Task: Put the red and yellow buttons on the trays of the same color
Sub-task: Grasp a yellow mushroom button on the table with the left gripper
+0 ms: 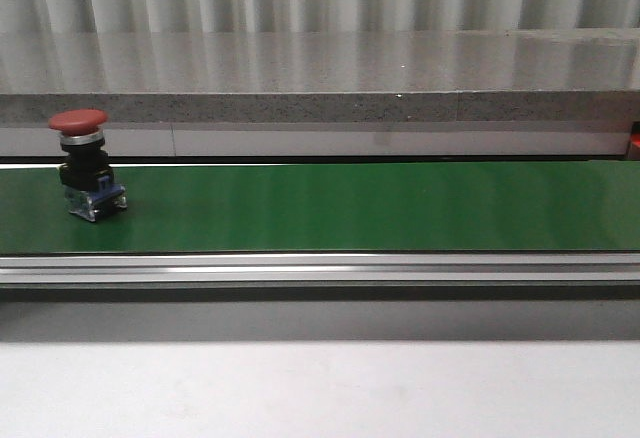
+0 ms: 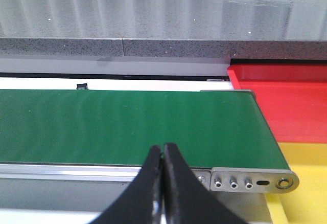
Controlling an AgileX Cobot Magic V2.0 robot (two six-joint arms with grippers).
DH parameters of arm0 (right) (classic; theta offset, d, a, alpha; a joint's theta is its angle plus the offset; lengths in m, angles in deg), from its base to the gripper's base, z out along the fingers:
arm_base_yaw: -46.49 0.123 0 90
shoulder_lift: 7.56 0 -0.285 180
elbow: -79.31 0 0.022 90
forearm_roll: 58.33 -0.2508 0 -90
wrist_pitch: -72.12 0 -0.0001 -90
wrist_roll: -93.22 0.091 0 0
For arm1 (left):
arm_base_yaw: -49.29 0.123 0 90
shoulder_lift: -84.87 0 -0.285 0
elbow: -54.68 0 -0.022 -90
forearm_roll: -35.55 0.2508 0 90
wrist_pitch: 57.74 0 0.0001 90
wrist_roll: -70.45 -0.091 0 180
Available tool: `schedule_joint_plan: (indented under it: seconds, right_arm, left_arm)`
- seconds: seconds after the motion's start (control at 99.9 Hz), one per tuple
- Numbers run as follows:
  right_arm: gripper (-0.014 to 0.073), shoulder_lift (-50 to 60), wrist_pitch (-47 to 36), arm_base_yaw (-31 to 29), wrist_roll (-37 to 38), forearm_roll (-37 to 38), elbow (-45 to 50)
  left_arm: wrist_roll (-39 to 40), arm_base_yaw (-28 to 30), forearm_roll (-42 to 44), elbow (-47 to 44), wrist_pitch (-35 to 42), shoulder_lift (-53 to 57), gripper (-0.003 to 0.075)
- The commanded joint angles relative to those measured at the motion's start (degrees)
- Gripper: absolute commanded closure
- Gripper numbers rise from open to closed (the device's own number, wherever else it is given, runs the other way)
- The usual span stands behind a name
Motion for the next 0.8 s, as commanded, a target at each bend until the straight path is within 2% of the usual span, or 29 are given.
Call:
schedule_joint_plan:
  seconds: [0.0, 0.711, 0.791]
  right_arm:
    - [0.0661, 0.93, -4.51, -0.28, -0.05, 0.57, 0.04]
    - [0.0661, 0.93, -4.51, -0.28, -0.05, 0.57, 0.04]
    - [0.0661, 0.93, -4.51, -0.28, -0.05, 0.57, 0.04]
  left_arm:
    - [-0.24, -0.05, -0.64, 3.31, 1.73, 0.10, 0.0041]
    - [-3.25, -0.05, -4.25, 11.30, 1.46, -9.49, 0.0041]
    - [-3.25, -0.05, -4.38, 11.88, 1.46, -9.94, 0.0065]
